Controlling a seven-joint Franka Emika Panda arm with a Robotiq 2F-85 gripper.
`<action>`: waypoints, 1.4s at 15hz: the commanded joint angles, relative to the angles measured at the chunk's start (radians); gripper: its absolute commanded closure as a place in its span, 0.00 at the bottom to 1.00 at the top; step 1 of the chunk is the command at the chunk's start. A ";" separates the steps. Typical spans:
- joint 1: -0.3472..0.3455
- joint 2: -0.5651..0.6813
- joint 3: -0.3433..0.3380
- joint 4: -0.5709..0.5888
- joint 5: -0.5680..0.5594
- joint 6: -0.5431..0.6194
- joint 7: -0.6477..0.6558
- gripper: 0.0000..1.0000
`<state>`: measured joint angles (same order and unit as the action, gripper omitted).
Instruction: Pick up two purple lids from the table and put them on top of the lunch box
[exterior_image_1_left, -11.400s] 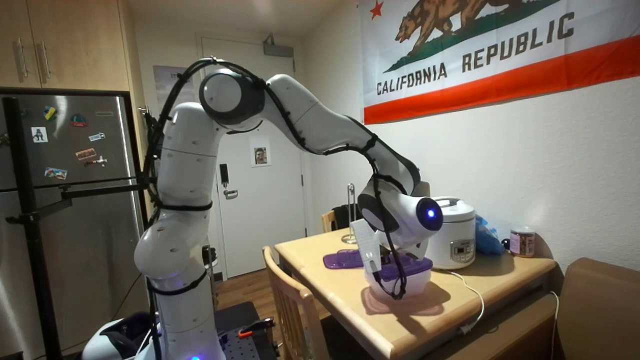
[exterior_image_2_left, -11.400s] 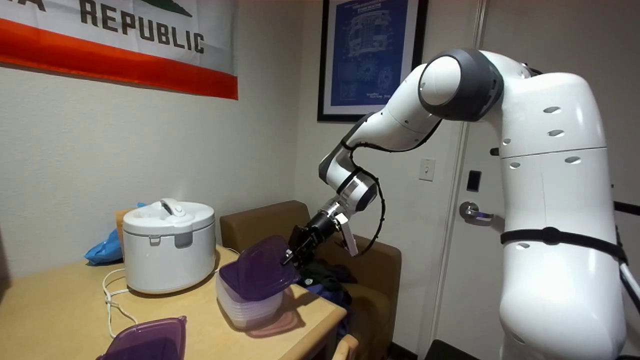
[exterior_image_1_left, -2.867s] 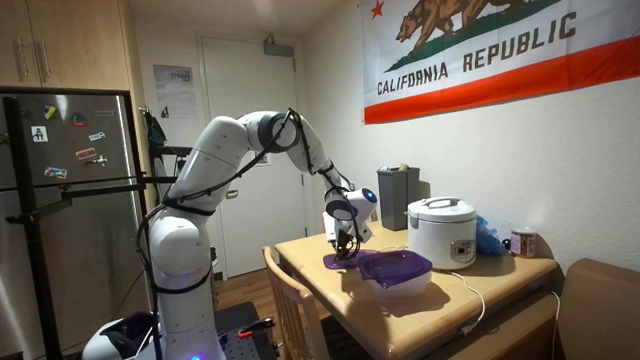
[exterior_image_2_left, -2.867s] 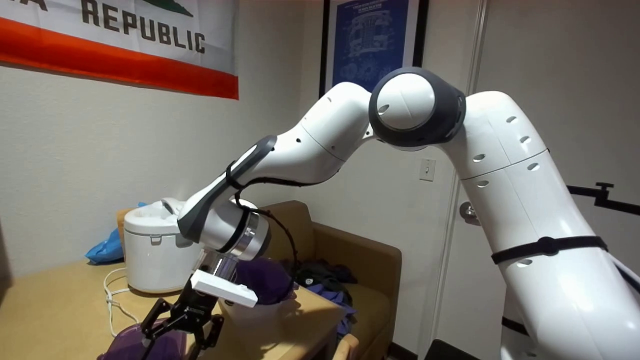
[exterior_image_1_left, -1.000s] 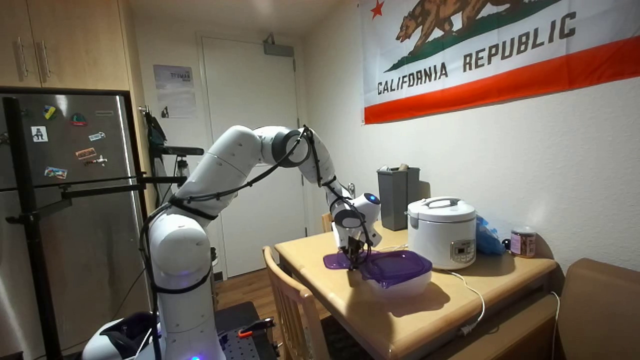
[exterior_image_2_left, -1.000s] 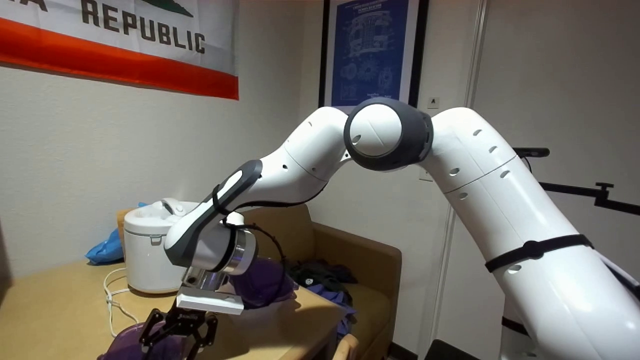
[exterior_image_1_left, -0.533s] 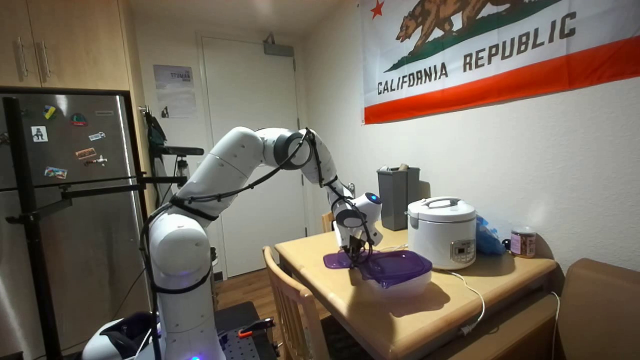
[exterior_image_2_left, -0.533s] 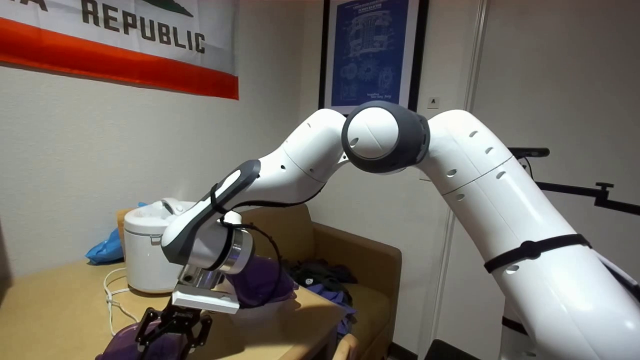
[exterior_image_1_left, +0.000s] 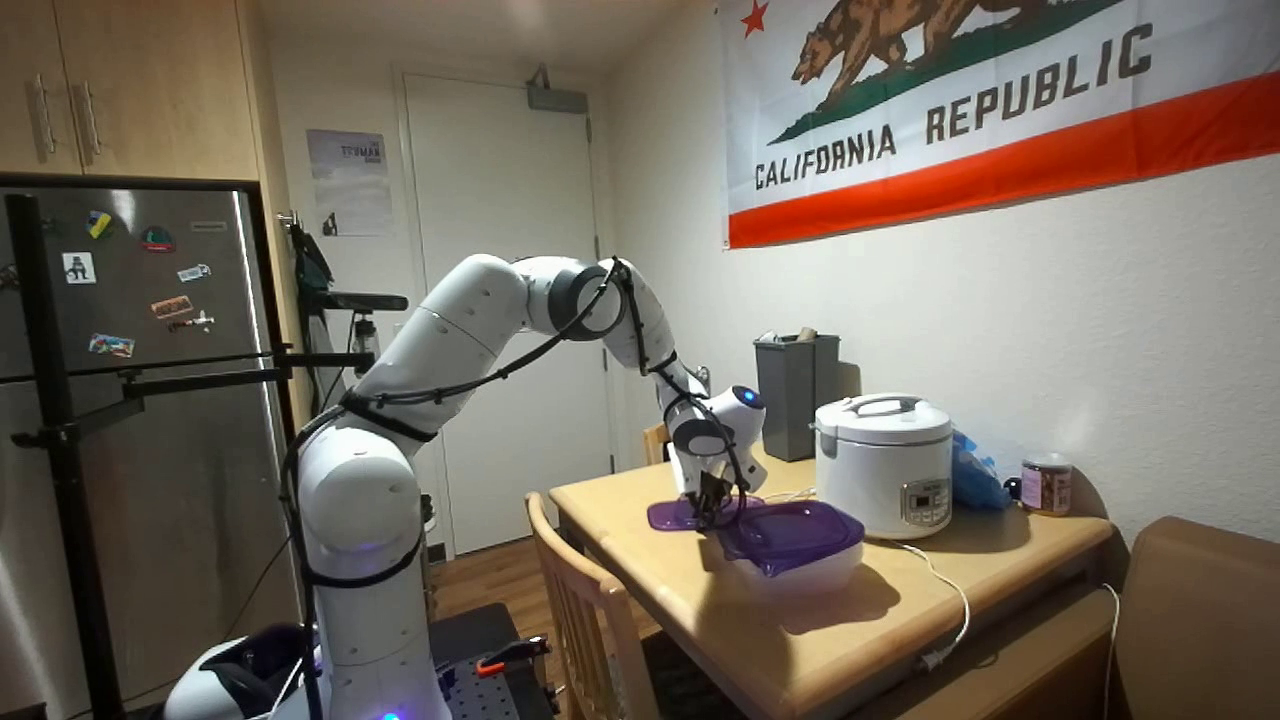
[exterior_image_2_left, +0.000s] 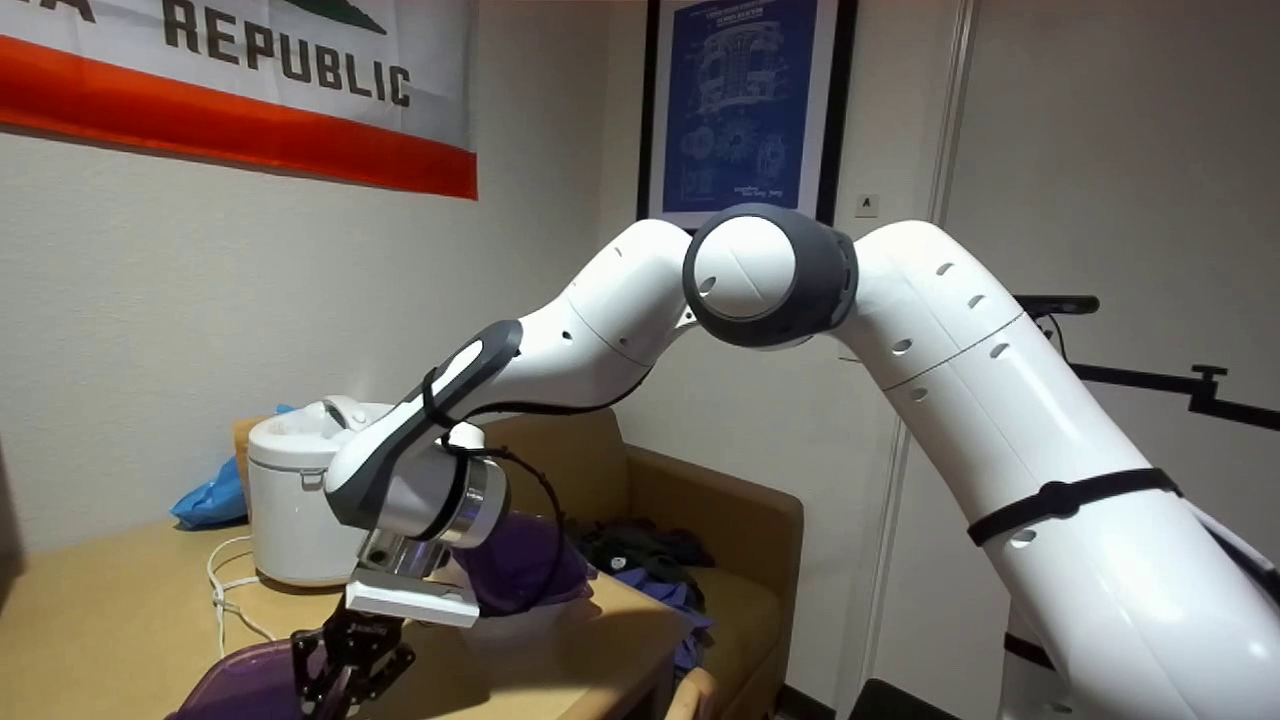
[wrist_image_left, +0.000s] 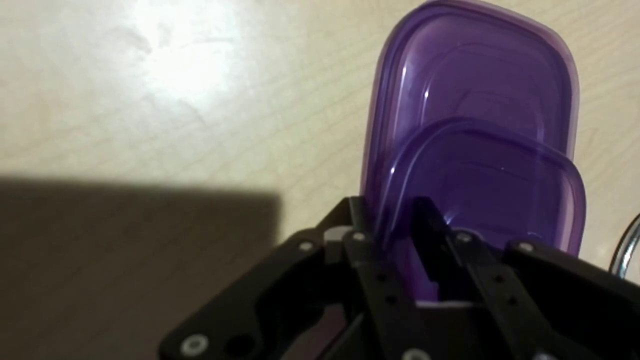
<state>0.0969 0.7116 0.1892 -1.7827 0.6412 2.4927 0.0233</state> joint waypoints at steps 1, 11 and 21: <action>-0.020 0.016 0.019 0.018 -0.015 -0.010 -0.012 0.99; -0.051 -0.106 0.047 -0.091 0.026 0.054 -0.057 0.98; -0.104 -0.466 0.059 -0.407 0.217 0.112 -0.239 0.98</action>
<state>0.0081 0.3825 0.2440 -2.0587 0.7906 2.5883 -0.1570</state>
